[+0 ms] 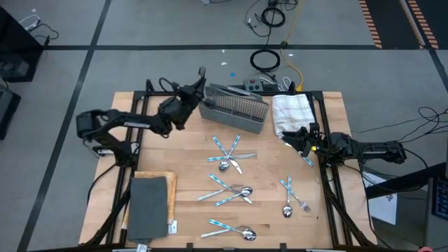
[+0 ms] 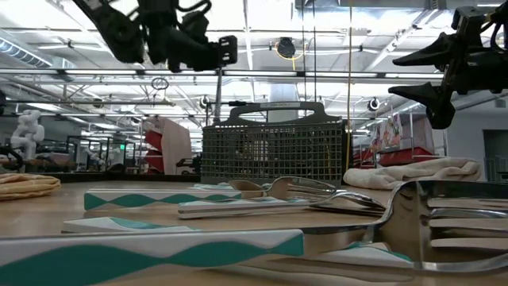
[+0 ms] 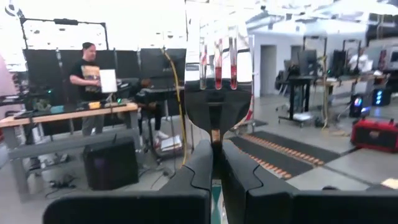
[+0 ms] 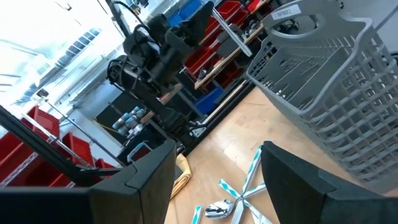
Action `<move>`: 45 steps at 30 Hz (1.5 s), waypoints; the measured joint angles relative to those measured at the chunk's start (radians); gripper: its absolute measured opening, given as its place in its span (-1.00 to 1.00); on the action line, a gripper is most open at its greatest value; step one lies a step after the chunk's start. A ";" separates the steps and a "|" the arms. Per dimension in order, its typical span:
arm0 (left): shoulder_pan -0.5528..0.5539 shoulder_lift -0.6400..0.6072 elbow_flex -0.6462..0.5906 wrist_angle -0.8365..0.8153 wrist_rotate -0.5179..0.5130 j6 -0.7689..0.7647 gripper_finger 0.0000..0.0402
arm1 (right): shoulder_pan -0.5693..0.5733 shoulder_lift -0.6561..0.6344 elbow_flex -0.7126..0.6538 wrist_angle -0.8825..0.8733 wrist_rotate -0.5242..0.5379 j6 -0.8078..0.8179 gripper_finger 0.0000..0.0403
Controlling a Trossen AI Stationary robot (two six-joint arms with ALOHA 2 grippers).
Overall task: Sort silverware
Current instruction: Put the fork into the silverware basket
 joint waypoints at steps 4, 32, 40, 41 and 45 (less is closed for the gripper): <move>0.004 0.069 -0.001 0.022 0.001 -0.015 -0.94 | 0.000 0.000 0.000 0.000 0.000 0.018 0.10; 0.007 0.225 -0.002 -0.137 -0.019 0.005 -0.35 | 0.000 0.000 0.000 0.001 0.000 0.002 0.10; 0.010 0.225 -0.002 -0.189 -0.021 0.027 -0.34 | 0.000 0.000 0.000 0.001 0.000 0.002 0.10; 0.010 0.225 -0.002 -0.193 -0.021 0.027 -0.34 | 0.000 0.000 0.000 0.001 0.000 0.002 0.10; 0.009 0.204 -0.002 -0.211 -0.021 0.011 -0.34 | 0.000 0.000 0.000 0.001 0.000 0.002 0.10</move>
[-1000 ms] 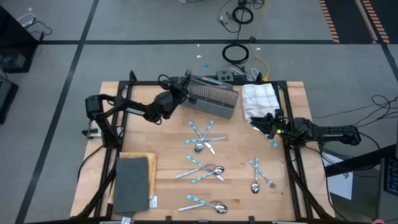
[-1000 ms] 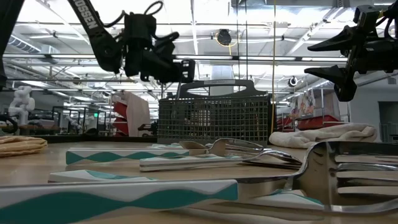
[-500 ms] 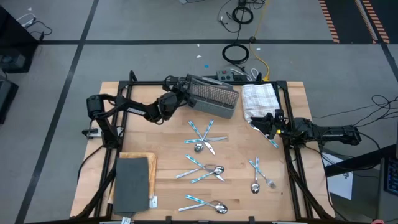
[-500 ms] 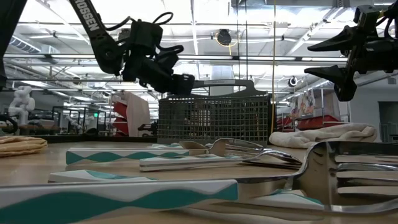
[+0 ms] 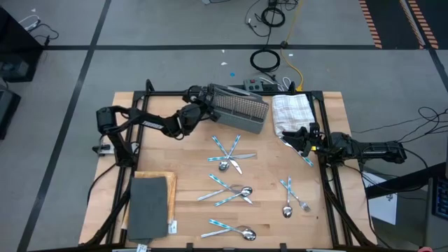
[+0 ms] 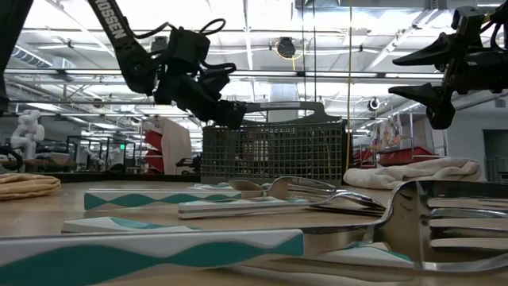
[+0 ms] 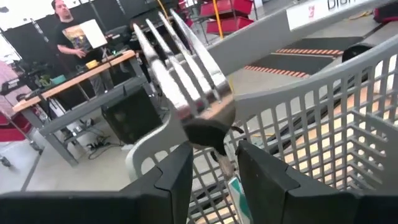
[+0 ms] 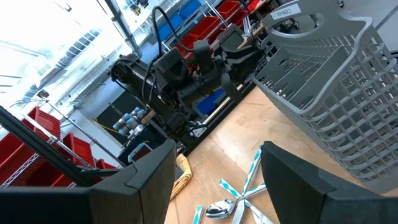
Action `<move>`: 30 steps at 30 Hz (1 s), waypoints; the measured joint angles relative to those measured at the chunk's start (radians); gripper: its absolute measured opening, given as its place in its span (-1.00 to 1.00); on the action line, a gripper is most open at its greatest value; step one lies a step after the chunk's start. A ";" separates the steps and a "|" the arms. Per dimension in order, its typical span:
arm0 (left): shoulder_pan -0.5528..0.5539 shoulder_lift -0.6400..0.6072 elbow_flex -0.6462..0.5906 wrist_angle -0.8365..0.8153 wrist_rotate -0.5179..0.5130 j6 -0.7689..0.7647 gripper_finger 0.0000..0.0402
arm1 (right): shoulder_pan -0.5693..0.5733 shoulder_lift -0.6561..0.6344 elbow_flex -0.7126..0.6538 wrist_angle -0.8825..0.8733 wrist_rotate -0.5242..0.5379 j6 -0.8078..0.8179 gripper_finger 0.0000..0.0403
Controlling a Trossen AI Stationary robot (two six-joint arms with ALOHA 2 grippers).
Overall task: Sort silverware
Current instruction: Put the fork into the silverware basket, then adjust the silverware basket
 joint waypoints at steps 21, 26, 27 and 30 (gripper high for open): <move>-0.003 -0.236 0.000 -0.270 0.070 -0.090 -0.34 | 0.000 0.000 0.000 0.000 0.000 -0.026 0.10; -0.050 -0.343 0.000 -0.263 0.164 -0.236 -0.34 | 0.000 0.000 0.000 0.000 0.000 -0.036 0.10; -0.057 -0.359 0.003 -0.260 0.242 -0.298 -0.34 | 0.000 0.000 0.000 0.000 0.000 -0.041 0.10; -0.078 -0.356 0.003 -0.305 0.502 -0.421 -0.39 | 0.000 0.000 0.000 0.000 0.000 -0.051 0.10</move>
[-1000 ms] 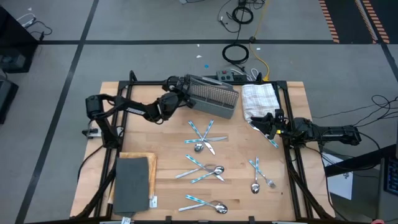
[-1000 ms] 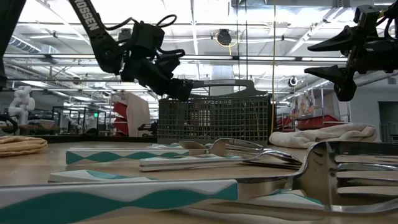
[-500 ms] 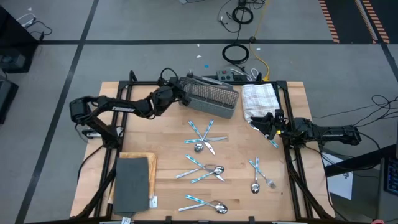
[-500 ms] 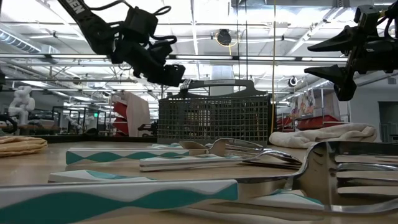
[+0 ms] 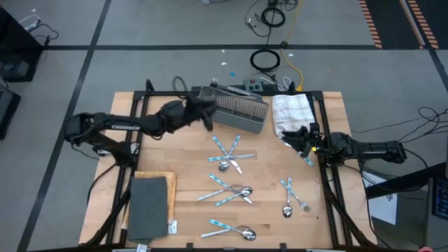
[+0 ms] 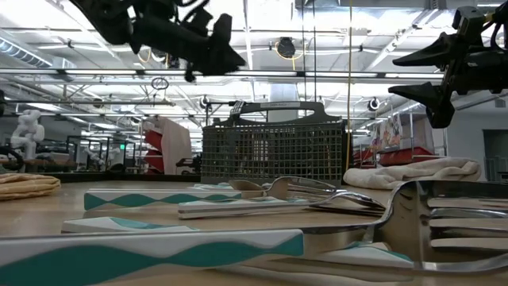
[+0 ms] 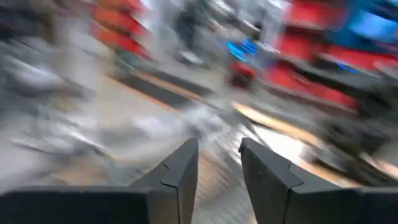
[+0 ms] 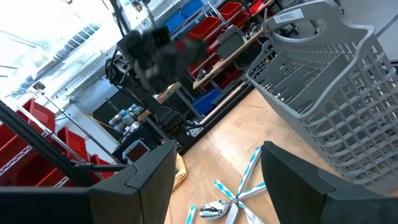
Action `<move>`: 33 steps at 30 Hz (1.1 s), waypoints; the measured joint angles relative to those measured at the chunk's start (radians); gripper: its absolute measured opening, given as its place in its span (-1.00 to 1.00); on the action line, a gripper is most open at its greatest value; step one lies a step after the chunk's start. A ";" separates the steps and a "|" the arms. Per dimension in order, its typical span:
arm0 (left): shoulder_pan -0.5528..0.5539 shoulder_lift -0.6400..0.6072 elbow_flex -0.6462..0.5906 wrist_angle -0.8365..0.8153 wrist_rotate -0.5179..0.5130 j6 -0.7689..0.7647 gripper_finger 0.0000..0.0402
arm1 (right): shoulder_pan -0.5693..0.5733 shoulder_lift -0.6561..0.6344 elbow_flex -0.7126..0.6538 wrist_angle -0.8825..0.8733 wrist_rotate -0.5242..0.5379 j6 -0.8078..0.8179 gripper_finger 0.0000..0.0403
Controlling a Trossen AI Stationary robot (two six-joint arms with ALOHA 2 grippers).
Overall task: Sort silverware
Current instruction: Adjust the silverware basket
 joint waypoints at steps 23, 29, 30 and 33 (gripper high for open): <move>-0.078 0.518 0.258 -0.037 0.268 -0.055 -0.99 | 0.000 0.040 0.000 0.000 0.000 0.010 0.01; -0.066 0.583 0.347 -0.125 0.168 -0.055 -0.99 | 0.000 0.040 0.000 0.000 0.000 0.010 0.01; -0.062 0.592 0.353 -0.129 0.154 -0.057 -0.99 | 0.000 0.040 0.000 0.000 0.000 0.010 0.01; -0.046 0.606 0.361 -0.132 0.115 -0.063 -0.99 | 0.000 0.040 0.000 0.000 0.000 0.010 0.01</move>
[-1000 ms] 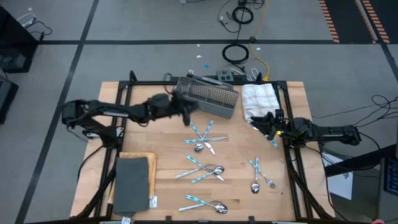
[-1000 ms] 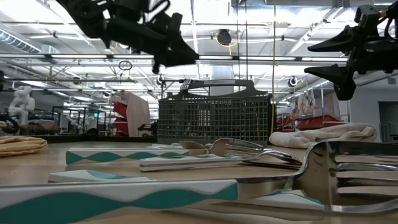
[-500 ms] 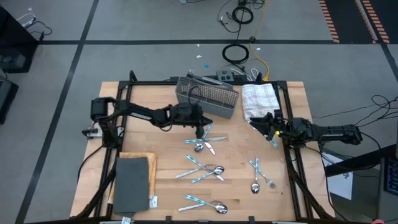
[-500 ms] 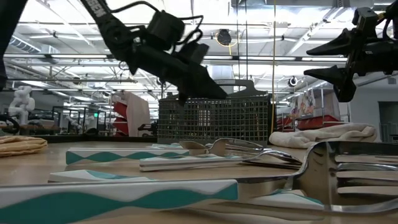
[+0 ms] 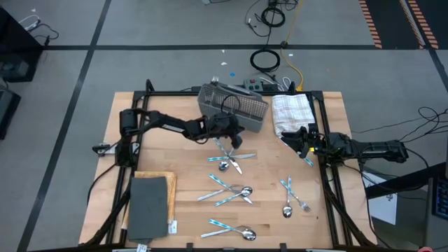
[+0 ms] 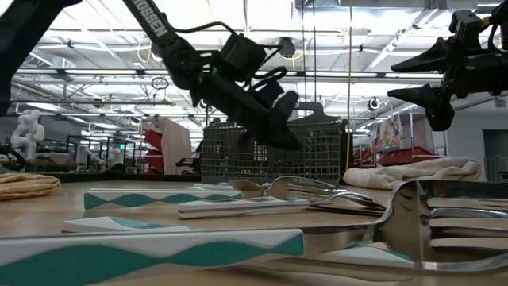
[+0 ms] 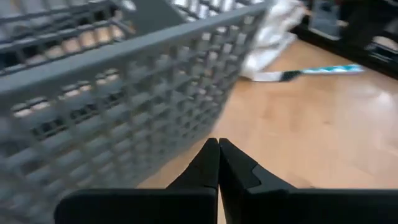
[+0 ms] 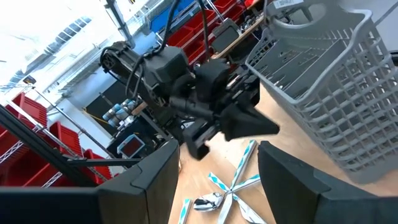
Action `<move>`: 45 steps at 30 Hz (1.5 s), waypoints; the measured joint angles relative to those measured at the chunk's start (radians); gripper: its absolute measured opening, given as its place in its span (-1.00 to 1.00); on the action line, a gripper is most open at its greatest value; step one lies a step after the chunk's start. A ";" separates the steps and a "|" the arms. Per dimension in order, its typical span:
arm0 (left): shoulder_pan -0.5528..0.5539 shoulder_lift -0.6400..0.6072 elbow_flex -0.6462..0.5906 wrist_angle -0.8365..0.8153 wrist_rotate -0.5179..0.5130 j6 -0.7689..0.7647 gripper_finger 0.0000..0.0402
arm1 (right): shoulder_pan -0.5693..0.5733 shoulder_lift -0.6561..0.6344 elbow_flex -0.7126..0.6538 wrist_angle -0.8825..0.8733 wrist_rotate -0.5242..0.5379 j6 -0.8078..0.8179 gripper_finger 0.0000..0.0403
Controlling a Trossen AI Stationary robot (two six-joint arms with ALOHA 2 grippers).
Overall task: Sort silverware
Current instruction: Adjust the silverware basket
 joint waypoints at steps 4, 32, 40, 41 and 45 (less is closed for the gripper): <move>0.022 -0.002 0.002 0.002 -0.066 0.000 -1.00 | 0.000 0.000 0.000 0.000 0.000 -0.003 0.01; -0.026 -0.361 0.001 -0.374 0.102 -0.050 -1.00 | 0.000 0.357 0.016 0.057 -0.030 -0.075 -0.19; -0.026 -0.595 0.001 -0.529 -0.075 0.013 -1.00 | 0.000 0.609 0.133 0.067 -0.023 -0.093 -0.95; -0.026 -0.617 0.001 -0.540 -0.101 0.025 -1.00 | 0.000 0.644 0.152 0.068 -0.017 -0.099 -0.96; -0.026 -0.688 0.001 -0.595 -0.183 0.031 -1.00 | 0.000 0.789 0.228 0.069 0.010 -0.126 -0.99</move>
